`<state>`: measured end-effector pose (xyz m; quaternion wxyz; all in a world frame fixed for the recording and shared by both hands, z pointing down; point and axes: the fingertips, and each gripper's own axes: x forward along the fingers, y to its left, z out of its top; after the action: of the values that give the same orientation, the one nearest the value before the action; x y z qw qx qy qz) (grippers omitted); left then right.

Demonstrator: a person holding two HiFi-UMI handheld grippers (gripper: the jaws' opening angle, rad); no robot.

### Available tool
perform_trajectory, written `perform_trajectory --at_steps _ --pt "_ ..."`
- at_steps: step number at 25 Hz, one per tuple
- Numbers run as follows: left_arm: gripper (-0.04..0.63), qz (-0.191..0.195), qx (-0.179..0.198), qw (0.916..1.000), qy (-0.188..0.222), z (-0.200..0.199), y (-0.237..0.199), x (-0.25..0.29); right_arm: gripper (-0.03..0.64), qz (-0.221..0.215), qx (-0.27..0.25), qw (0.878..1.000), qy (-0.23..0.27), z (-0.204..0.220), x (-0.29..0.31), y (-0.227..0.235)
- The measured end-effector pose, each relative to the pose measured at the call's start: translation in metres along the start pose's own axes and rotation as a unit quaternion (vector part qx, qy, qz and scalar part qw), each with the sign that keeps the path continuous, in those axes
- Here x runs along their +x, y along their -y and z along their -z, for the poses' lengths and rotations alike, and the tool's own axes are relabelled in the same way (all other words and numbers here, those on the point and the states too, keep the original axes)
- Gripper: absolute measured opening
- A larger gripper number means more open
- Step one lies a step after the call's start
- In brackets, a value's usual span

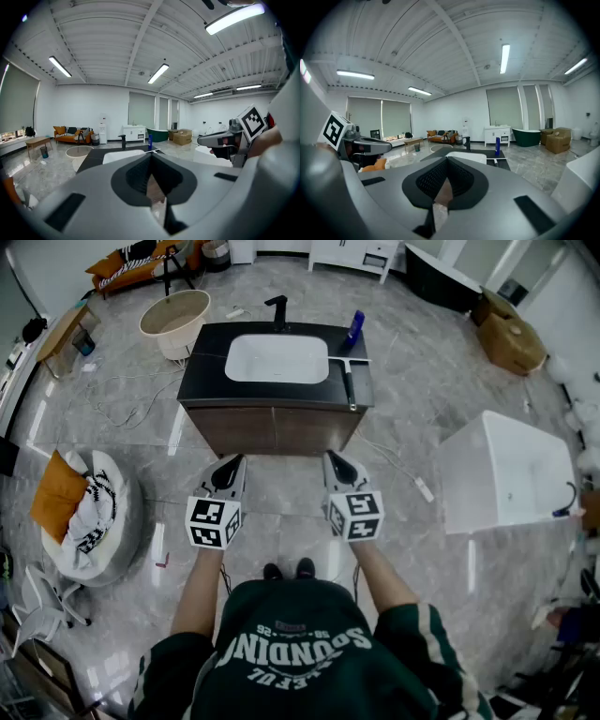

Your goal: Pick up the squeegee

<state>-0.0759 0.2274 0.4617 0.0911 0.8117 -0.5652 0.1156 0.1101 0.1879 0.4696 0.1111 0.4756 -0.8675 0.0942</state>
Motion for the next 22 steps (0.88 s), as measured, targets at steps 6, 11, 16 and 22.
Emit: perform_trajectory --at_steps 6,11,16,22 --pt "0.002 -0.002 -0.004 1.0000 -0.001 0.005 0.000 -0.004 0.002 0.001 -0.003 1.000 0.001 0.003 0.000 -0.003" --pt "0.002 0.002 -0.006 1.0000 0.000 0.010 -0.007 -0.005 0.002 0.007 0.011 1.000 -0.006 0.009 0.006 -0.006" --pt "0.002 0.007 -0.006 1.0000 -0.001 0.016 -0.020 -0.006 0.002 0.003 0.022 1.000 -0.007 0.011 0.012 -0.016" --pt "0.002 0.020 -0.004 0.9998 -0.006 0.025 -0.029 -0.012 0.002 0.010 0.025 1.000 -0.007 0.015 0.014 -0.030"
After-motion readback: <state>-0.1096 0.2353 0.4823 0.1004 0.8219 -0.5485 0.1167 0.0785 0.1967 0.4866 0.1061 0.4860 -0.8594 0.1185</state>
